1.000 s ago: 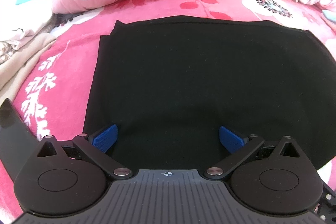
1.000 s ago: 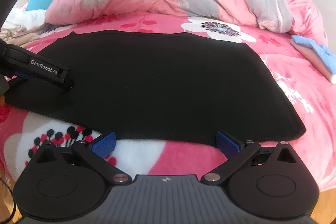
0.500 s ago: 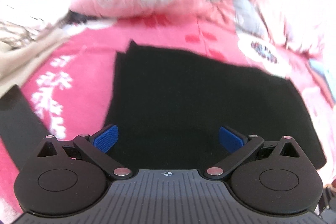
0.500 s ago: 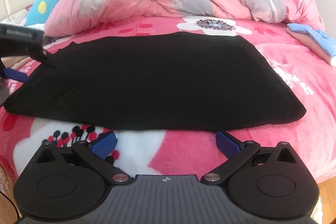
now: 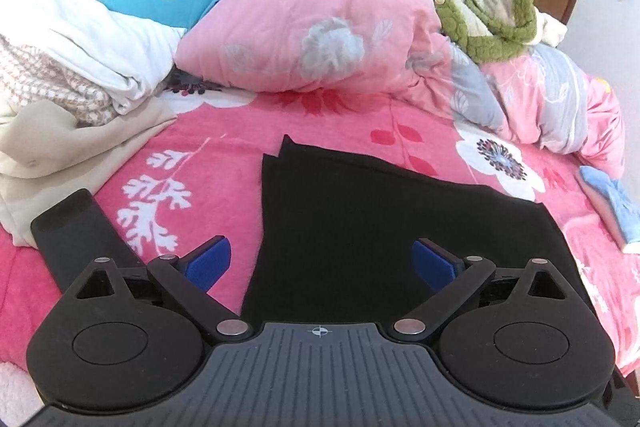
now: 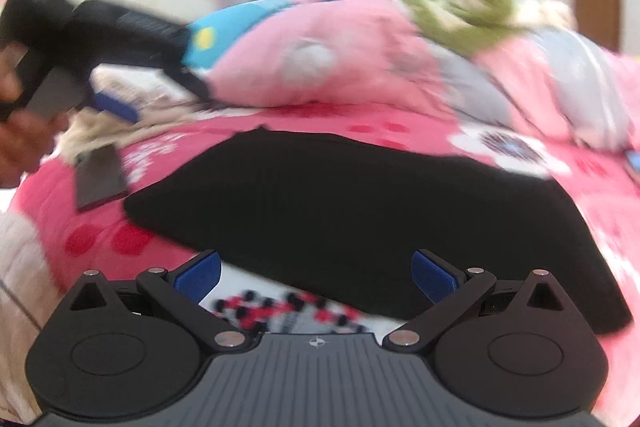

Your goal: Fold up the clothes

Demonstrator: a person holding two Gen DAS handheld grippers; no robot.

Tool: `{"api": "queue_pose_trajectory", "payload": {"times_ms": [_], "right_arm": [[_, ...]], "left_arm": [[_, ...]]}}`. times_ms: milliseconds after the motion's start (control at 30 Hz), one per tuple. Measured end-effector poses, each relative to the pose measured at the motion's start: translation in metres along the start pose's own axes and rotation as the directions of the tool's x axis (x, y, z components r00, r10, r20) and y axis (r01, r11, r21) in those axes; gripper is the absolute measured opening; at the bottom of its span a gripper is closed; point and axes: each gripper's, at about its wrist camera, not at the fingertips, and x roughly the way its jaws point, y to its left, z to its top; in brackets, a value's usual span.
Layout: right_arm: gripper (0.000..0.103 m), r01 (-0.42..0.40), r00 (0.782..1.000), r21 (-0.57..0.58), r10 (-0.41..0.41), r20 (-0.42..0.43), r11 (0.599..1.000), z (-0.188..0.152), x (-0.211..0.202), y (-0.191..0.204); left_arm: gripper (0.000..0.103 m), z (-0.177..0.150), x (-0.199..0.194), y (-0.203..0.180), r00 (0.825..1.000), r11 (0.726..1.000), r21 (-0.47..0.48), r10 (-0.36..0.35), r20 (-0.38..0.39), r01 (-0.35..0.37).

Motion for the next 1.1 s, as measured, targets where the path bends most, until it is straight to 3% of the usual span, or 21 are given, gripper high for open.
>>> {"api": "queue_pose_trajectory", "payload": {"times_ms": [267,333,467,667,800,1100], "right_arm": [[0.103,-0.158,0.986,-0.226,0.167,0.021,0.961,0.020,0.036,0.061],[0.100,-0.192,0.980,-0.255,0.199,0.002,0.948,0.023,0.049,0.075],[0.091,-0.235,0.971,-0.303,0.238,-0.030,0.923,0.027,0.069,0.101],[0.069,-0.228,0.973,-0.393,0.216,-0.074,0.891,0.021,0.093,0.127],[0.066,-0.211,0.976,-0.438,0.209,-0.055,0.874,0.018,0.095,0.136],[0.064,-0.215,0.975,-0.375,0.222,-0.025,0.902,0.024,0.085,0.124]], "left_arm": [[0.092,0.002,-0.008,0.020,0.999,0.999,-0.042,0.010,0.030,-0.008],[0.083,0.002,-0.009,0.025,0.999,0.999,-0.053,0.004,0.032,-0.002],[0.074,0.002,-0.005,0.037,1.000,0.996,-0.085,-0.015,0.017,0.016],[0.065,0.000,0.000,0.050,1.000,0.993,-0.116,-0.020,0.000,0.020],[0.061,-0.001,0.003,0.054,1.000,0.991,-0.128,-0.028,-0.009,0.027],[0.065,-0.004,0.012,0.047,0.999,0.994,-0.105,-0.029,-0.023,0.026]]}}
